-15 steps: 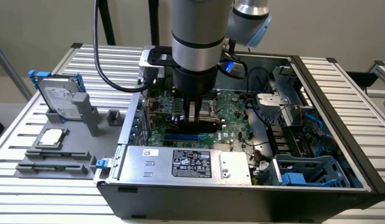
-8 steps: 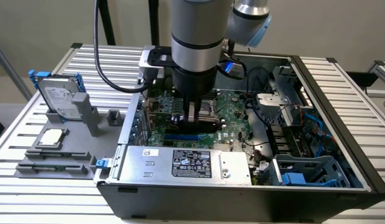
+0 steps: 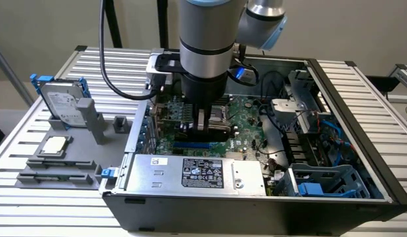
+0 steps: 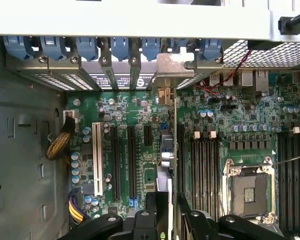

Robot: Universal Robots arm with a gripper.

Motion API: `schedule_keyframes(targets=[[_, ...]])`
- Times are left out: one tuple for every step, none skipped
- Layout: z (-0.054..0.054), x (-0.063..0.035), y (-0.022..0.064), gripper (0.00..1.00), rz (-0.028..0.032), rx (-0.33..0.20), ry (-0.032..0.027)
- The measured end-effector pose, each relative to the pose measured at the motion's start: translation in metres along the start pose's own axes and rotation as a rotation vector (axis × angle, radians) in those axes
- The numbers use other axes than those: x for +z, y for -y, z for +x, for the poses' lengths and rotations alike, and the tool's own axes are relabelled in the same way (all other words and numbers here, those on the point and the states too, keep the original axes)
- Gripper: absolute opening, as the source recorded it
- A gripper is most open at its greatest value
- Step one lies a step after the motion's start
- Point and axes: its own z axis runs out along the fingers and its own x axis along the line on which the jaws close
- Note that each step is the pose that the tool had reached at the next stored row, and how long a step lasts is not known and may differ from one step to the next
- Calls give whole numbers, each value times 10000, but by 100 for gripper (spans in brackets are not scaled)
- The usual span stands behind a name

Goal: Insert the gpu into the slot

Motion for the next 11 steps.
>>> schedule_keyframes(targets=[[0,4,-1,26,-12,-1,-4],[1,5,-1,26,-22,-2,-16],[1,6,-1,26,-30,-3,-24],[1,7,-1,26,-38,-4,-29],[1,11,-1,26,-44,-5,-28],[1,13,-1,26,-49,-4,-30],[0,16,-1,26,-53,-3,-33],[-2,21,-1,26,-55,-3,-33],[-4,26,-2,26,-58,-3,-35],[-6,31,-4,26,-60,-3,-37],[-8,35,-6,26,-63,-2,-45]])
